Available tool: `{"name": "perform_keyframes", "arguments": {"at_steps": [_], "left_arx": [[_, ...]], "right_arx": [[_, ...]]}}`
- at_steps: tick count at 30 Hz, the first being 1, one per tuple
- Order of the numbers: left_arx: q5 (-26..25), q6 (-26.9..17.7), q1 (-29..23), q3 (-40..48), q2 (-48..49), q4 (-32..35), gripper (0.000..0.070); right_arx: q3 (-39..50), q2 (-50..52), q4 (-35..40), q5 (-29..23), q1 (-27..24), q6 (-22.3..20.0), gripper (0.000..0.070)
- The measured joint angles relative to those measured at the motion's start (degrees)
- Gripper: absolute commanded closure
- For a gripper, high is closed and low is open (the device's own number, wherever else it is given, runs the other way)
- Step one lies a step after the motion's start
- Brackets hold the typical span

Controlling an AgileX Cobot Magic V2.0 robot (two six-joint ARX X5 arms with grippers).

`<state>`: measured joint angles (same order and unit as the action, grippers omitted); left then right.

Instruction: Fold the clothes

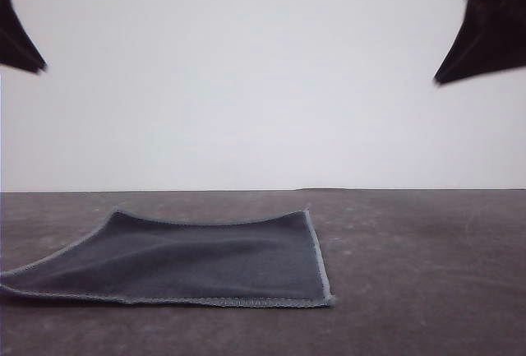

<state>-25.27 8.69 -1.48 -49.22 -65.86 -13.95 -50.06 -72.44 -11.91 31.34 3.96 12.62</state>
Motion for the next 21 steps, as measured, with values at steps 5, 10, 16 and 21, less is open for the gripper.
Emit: {"name": "perform_keyframes", "arguments": {"at_steps": [5, 10, 16, 21], "left_arx": [[-4.86, -0.12, 0.0, -0.54, -8.54, -0.68, 0.0689], [-7.4, -0.13, 0.0, -0.54, -14.24, -2.03, 0.0688], [-10.15, -0.13, 0.0, -0.54, -16.48, -2.23, 0.0684], [-10.3, -0.13, 0.0, -0.54, -16.48, -2.27, 0.0666]], "right_arx": [[0.0, -6.38, 2.21, 1.98, 3.51, -0.35, 0.0694], [0.0, -11.61, 5.46, 3.06, 7.08, -0.3, 0.0694], [0.0, -15.76, 6.68, 3.18, 9.89, -0.18, 0.0658], [0.0, -16.5, 6.81, 3.16, 10.63, -0.15, 0.0471]]}}
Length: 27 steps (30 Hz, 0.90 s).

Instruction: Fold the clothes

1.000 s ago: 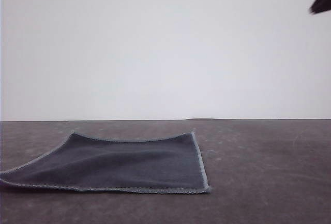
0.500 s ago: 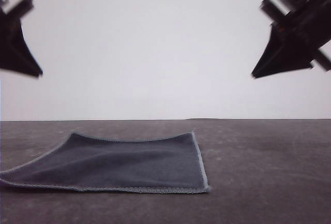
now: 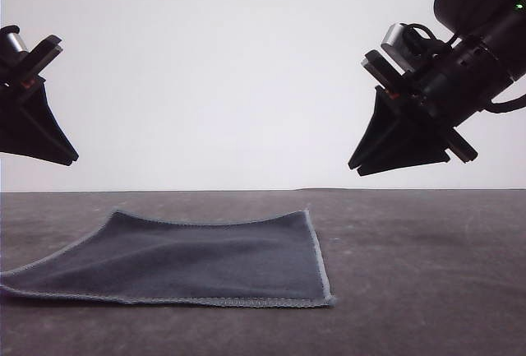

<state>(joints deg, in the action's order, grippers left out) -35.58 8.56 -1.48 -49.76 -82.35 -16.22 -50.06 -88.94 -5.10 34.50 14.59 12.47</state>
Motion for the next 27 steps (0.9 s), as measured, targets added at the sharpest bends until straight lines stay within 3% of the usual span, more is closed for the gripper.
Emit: {"name": "perform_keyframes", "arguments": {"at_steps": [2, 4, 6, 18, 27], "left_arx": [[-0.04, 0.0, 0.0, 0.0, 0.0, -0.19, 0.0598], [-0.08, 0.0, 0.0, 0.0, 0.0, -0.35, 0.0483], [-0.15, 0.0, 0.0, 0.0, 0.0, -0.65, 0.0402], [-0.22, 0.08, 0.0, -0.01, -1.19, 2.0, 0.0394], [-1.54, 1.36, 0.0, -4.59, -12.14, 3.7, 0.039]], "right_arx": [[0.0, 0.01, 0.14, 0.0, 0.02, 0.0, 0.0365], [0.0, 0.0, 0.15, 0.0, 0.02, 0.0, 0.0255], [0.0, 0.0, 0.13, -0.02, 0.02, 0.02, 0.0207], [0.0, -0.69, 4.63, 0.21, 0.02, 1.01, 0.0207], [-3.34, -8.51, 8.85, 3.25, 0.04, 4.52, 0.0208]]}}
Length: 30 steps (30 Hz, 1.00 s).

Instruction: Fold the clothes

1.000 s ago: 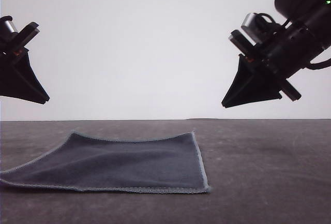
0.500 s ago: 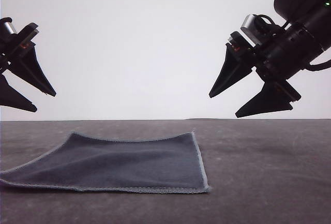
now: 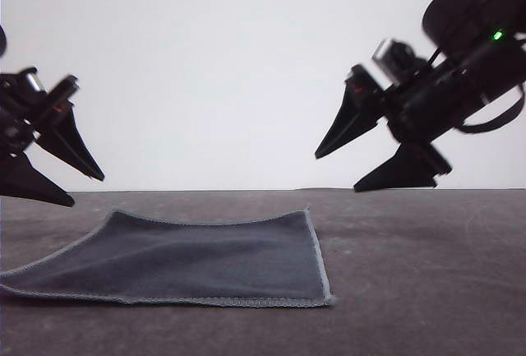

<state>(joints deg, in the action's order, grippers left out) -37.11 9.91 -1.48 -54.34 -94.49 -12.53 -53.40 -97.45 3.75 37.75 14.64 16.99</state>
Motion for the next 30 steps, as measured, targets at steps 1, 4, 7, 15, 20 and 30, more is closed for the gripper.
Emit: {"name": "perform_keyframes", "arguments": {"at_steps": [1, 4, 7, 15, 20, 30], "left_arx": [[-0.12, 0.0, 0.0, -0.95, -1.18, 0.09, 0.039], [-0.67, 0.0, 0.0, -4.04, -4.72, 0.09, 0.039], [-1.7, 0.0, 0.0, -6.62, -8.05, 0.08, 0.0391], [-3.43, 0.02, 0.58, -12.45, -15.04, -1.6, 0.0391], [-4.42, 0.02, 1.67, -12.77, -15.48, -1.99, 0.0391], [-4.91, -0.07, 2.73, -12.77, -15.48, -3.04, 0.0449]], "right_arx": [[-0.89, -1.33, 0.0, 0.51, 0.03, 0.2, 0.0207], [-3.97, -5.53, -0.04, 1.74, 0.17, 1.17, 0.0208], [-6.98, -8.97, -0.03, 2.63, 0.43, 2.17, 0.0208], [-12.12, -15.08, -0.04, 4.08, 1.58, 4.3, 0.0208], [-12.25, -16.38, -0.07, 4.29, 2.5, 4.85, 0.0231], [-12.49, -16.61, -0.04, 4.25, 3.71, 5.41, 0.045]]}}
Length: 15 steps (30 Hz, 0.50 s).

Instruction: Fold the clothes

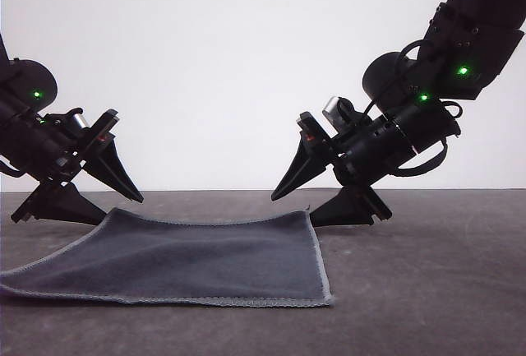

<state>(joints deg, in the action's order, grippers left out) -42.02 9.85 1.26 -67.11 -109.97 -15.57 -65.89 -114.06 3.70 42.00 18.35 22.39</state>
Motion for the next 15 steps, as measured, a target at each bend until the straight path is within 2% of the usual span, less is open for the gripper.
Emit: {"name": "perform_keyframes", "arguments": {"at_steps": [3, 4, 5, 12, 15], "left_arx": [[0.0, -0.18, 0.02, 0.0, 0.0, 0.0, 0.0674], [0.0, -0.23, 0.04, 0.0, 0.0, -0.03, 0.0692], [0.0, -0.27, 0.04, 0.0, 0.0, -0.06, 0.07], [-0.16, -1.68, 0.15, 0.0, 0.0, -2.56, 0.07], [-2.24, -2.59, 0.07, 0.0, 0.0, -4.48, 0.07]], "right_arx": [[0.0, 0.02, 0.0, -0.05, 0.0, 0.0, 0.0641], [0.0, 0.01, 0.0, -0.07, 0.0, 0.0, 0.0681], [0.0, 0.0, 0.0, -0.09, 0.0, 0.0, 0.07], [0.0, 0.0, -1.12, 0.65, -0.1, -0.04, 0.07], [-0.11, 0.0, -1.5, 5.12, -0.86, -0.04, 0.07]]}}
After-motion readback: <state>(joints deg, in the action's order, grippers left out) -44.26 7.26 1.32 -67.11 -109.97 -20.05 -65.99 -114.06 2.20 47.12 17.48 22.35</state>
